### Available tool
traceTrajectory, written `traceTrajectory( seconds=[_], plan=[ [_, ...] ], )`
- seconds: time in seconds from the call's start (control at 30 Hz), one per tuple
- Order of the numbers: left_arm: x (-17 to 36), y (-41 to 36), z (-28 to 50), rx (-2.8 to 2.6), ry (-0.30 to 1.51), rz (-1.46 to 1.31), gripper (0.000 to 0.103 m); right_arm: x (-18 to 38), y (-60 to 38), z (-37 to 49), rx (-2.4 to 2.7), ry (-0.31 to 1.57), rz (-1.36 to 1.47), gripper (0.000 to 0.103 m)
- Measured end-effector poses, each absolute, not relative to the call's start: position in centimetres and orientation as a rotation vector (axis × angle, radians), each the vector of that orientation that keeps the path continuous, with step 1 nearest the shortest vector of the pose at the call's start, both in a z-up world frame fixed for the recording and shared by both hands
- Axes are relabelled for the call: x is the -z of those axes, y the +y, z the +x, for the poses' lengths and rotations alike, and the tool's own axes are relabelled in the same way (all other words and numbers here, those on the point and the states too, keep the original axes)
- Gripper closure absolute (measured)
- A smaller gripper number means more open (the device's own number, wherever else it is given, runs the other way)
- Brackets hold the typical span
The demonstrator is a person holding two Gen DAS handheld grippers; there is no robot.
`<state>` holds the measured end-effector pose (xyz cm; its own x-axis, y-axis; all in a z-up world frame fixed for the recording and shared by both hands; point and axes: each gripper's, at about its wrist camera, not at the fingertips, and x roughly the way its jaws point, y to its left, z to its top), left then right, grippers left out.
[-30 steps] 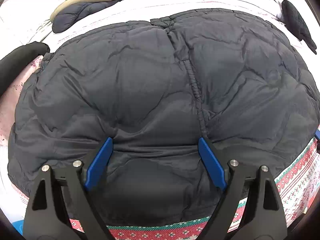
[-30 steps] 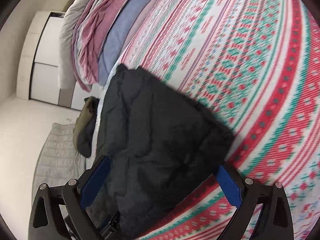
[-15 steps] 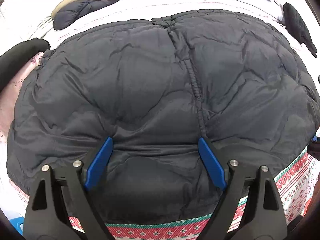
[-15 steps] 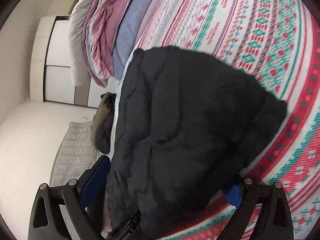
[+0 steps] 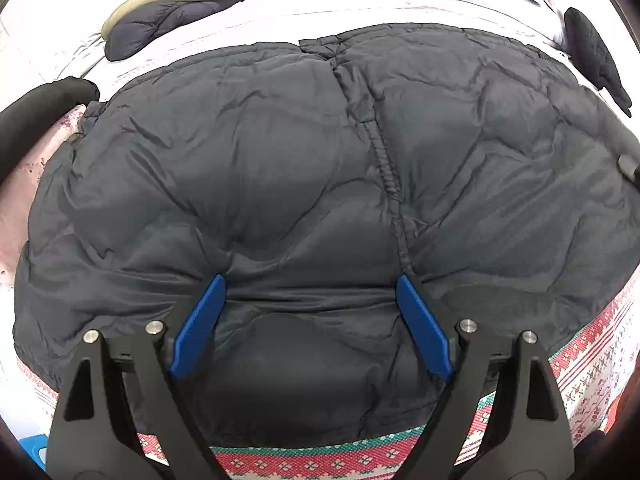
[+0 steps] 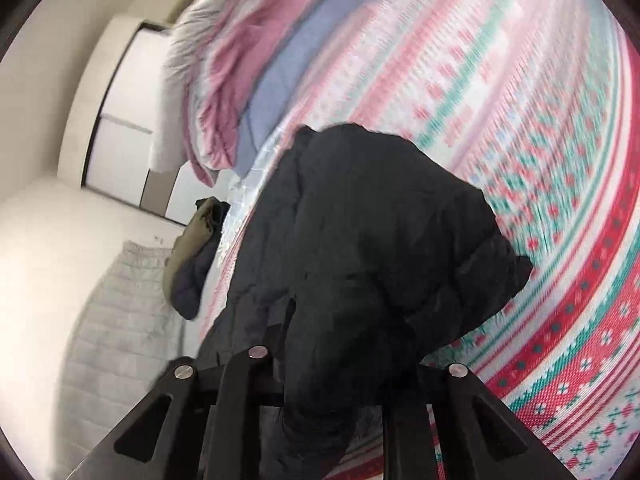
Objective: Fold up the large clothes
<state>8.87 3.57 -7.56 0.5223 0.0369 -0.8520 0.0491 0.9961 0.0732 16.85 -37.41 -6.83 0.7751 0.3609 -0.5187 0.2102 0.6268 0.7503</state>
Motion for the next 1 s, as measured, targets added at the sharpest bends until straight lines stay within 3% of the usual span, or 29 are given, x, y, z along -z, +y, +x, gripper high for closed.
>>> traceTrajectory(
  seconds=[0.13, 0.27, 0.43, 0.7, 0.9, 1.0],
  plan=[
    [7.3, 3.3, 8.6, 0.022, 1.014, 0.092, 0.016, 1.1, -32.5, 15.7, -0.023, 0.556, 0.542, 0.088],
    [7.3, 2.6, 8.4, 0.022, 1.013, 0.11, 0.016, -1.5, -29.0, 14.7, -0.07, 0.471, 0.394, 0.088],
    [5.9, 3.5, 8.5, 0.053, 1.012, 0.057, 0.016, -1.0, -29.8, 15.1, -0.071, 0.494, 0.442, 0.088],
    [0.2, 4.0, 10.4, -0.03, 0.816, 0.127, 0.016, -1.5, -31.6, 14.7, -0.071, 0.471, 0.517, 0.088],
    [5.0, 4.0, 15.7, -0.002, 1.014, 0.117, 0.018, -1.6, -30.8, 14.6, -0.074, 0.468, 0.503, 0.088],
    [6.2, 2.9, 15.5, -0.023, 1.009, 0.218, 0.018, -1.6, -30.8, 14.6, -0.093, 0.467, 0.524, 0.088]
  ],
)
